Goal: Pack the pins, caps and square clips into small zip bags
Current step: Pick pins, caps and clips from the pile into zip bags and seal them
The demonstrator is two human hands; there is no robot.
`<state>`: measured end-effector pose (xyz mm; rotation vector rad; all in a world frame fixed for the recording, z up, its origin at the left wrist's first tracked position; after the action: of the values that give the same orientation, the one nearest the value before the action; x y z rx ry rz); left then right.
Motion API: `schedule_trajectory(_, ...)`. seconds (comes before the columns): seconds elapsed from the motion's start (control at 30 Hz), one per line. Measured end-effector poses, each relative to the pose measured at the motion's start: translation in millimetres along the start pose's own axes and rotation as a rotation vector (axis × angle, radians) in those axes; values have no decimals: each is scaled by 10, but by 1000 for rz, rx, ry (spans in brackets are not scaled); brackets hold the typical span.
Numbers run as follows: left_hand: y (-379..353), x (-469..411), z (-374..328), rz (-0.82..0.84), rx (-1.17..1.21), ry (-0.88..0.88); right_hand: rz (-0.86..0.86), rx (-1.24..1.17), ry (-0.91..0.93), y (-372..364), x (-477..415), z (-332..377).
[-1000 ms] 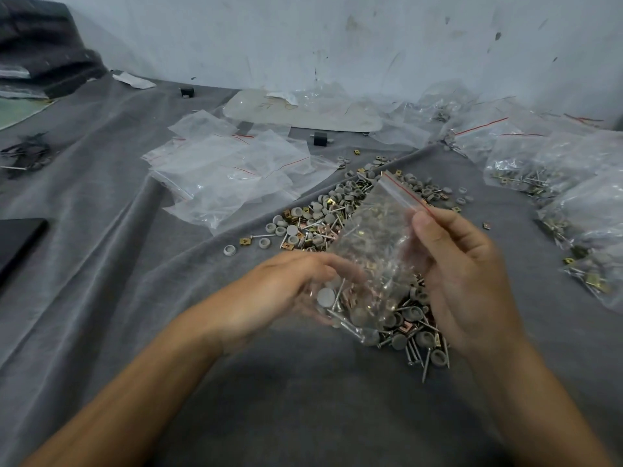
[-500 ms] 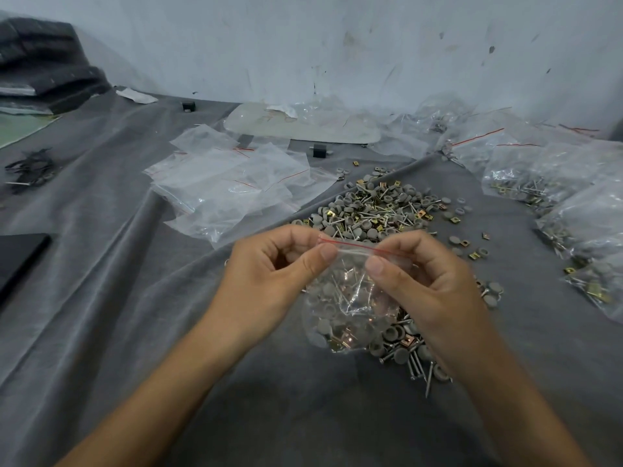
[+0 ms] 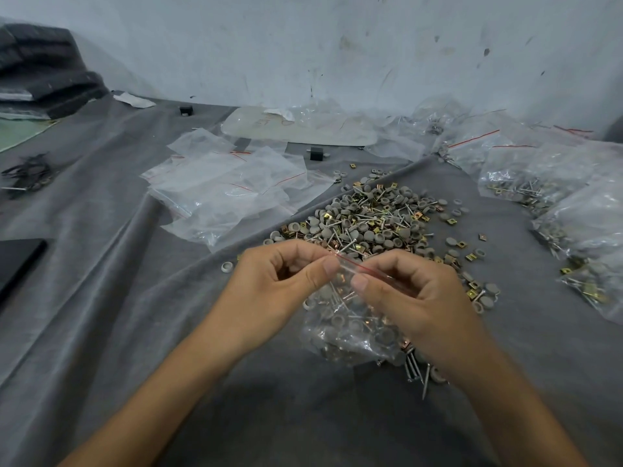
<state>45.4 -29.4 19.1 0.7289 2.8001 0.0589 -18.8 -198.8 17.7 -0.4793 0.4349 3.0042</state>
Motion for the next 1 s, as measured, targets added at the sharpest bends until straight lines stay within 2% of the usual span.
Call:
schedule_trajectory(0.3, -2, 24, -31, -78, -17, -27, 22, -50, -18, -27, 2, -8)
schedule_trajectory(0.57, -132, 68, -34, 3, -121, -92, -4, -88, 3, -65, 15, 55)
schedule_trajectory(1.0, -100, 77, -26, -4, -154, -103, -28, -38, 62, -92, 15, 68)
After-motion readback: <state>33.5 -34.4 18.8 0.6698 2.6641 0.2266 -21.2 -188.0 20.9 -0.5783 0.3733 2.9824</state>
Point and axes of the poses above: each hand's wrist, its own x-axis away from the middle knuckle, its own y-axis out of the back of the hand, z = x × y, the point moved 5 cm from there along -x, towards the middle knuckle, and after that the axes turned 3 degrees about y, right-handed, at the moved point
